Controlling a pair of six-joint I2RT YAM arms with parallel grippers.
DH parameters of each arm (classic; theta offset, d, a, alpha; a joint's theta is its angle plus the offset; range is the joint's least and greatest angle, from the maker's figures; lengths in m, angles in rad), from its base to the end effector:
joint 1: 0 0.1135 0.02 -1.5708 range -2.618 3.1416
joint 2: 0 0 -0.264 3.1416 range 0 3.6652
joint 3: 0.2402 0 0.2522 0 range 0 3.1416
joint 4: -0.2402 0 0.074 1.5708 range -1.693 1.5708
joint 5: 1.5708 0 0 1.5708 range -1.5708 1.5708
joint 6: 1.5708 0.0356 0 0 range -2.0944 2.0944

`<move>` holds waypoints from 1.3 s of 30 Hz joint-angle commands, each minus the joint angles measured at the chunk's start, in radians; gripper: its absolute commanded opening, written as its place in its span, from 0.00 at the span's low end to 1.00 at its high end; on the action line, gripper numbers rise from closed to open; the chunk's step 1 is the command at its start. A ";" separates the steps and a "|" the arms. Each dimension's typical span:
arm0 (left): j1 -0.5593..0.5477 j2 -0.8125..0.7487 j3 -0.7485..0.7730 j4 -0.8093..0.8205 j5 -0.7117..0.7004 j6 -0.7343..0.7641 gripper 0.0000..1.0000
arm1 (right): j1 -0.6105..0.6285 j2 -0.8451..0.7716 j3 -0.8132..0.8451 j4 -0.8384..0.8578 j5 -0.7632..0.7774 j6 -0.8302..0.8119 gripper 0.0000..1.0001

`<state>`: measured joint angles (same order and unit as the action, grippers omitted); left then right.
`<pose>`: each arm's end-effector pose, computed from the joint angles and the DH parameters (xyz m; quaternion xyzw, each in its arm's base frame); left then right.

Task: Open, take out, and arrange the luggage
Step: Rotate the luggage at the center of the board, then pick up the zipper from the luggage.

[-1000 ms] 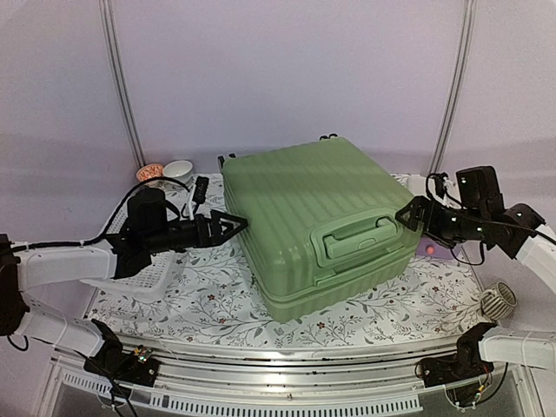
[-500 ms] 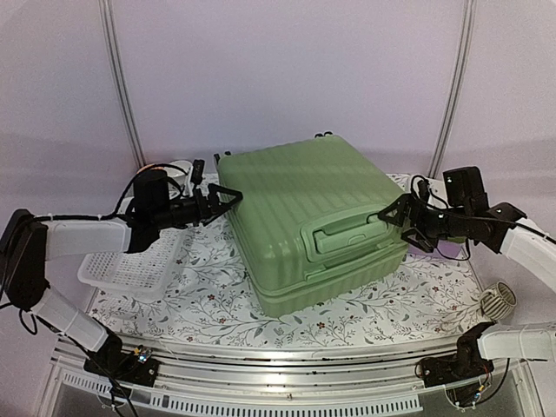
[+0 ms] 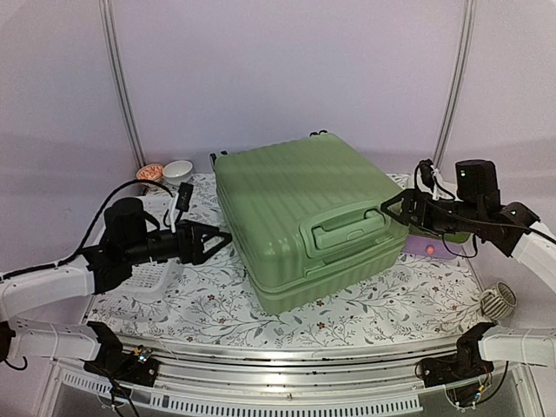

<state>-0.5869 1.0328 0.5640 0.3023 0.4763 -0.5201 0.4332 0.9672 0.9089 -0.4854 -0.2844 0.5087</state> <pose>0.1863 -0.1435 0.2655 0.1771 0.7364 -0.4831 0.4392 0.1871 0.0975 0.3205 -0.0370 0.8642 0.3307 0.3774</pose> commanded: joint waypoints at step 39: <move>-0.357 0.342 -0.319 0.578 -0.324 0.370 0.37 | 0.007 -0.237 -0.062 0.120 0.044 -0.150 0.98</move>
<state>-0.9287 1.3396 0.2317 0.8108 0.1864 -0.1905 0.4339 0.7406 0.8097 -0.3763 -0.2584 0.3618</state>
